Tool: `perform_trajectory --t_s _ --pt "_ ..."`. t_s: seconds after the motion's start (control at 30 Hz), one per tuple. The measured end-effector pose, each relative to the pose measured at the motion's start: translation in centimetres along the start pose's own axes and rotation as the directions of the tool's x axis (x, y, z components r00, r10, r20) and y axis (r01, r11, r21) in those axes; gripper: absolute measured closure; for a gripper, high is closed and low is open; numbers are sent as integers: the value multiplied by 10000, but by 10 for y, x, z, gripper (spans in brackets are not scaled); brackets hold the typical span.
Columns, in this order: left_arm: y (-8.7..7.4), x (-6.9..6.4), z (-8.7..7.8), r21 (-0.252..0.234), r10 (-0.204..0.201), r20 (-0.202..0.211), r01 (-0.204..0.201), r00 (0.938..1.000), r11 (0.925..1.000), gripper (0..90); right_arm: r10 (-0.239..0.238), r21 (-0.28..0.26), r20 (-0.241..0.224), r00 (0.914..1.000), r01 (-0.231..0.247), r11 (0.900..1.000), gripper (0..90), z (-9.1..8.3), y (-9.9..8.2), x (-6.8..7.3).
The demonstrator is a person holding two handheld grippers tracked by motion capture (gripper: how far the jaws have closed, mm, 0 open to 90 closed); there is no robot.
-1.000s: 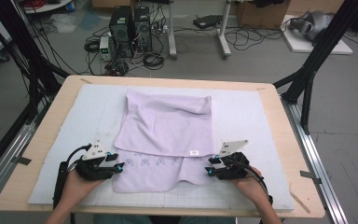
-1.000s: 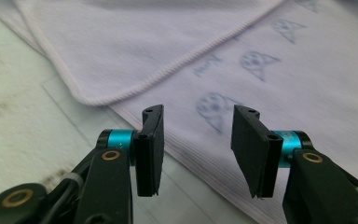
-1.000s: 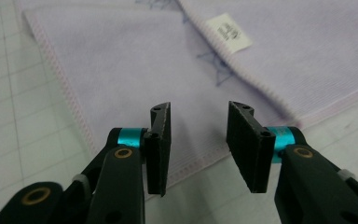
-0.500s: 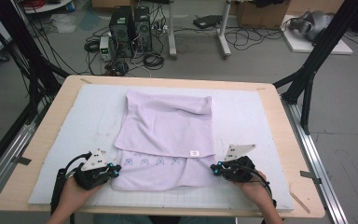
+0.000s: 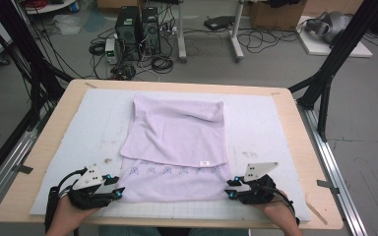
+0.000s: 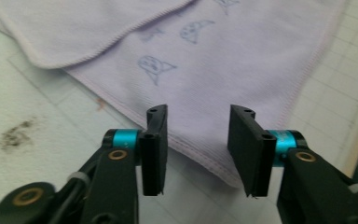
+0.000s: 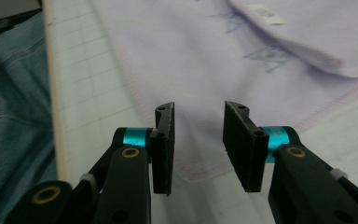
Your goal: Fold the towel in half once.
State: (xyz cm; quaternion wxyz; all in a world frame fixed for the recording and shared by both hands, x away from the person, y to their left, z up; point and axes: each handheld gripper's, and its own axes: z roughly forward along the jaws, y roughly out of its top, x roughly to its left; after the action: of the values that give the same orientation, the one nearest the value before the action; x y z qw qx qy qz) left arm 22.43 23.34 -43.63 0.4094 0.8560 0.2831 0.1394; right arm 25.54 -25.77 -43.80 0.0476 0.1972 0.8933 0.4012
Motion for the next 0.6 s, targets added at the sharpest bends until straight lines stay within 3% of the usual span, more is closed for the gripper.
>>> perform_trajectory --t_s 0.13,0.2,0.23,0.27,0.5,0.6 --pt "-3 -3 10 289 333 -13 -333 9994 9990 628 29 64 -32 10000 -29 10000 660 6 -5 2" --pt "-3 -3 11 184 342 -85 -341 9994 9992 669 118 -48 -21 9999 -118 9999 804 6 -6 1" --pt "-3 -3 11 170 421 -101 -419 9991 9990 763 77 -60 -26 10000 -77 10000 871 6 -6 1" --pt "-3 -2 10 217 486 -31 -486 9988 9986 863 159 -55 -200 9997 -160 9999 878 6 -6 0" --pt "0 5 -3 -58 311 -215 -312 9993 9995 881 34 -195 -346 9994 -41 9998 891 -1 -3 3" --pt "3 3 -7 -14 492 -177 -493 9986 9988 881 -45 -212 -341 9994 38 9998 892 -3 -1 7"
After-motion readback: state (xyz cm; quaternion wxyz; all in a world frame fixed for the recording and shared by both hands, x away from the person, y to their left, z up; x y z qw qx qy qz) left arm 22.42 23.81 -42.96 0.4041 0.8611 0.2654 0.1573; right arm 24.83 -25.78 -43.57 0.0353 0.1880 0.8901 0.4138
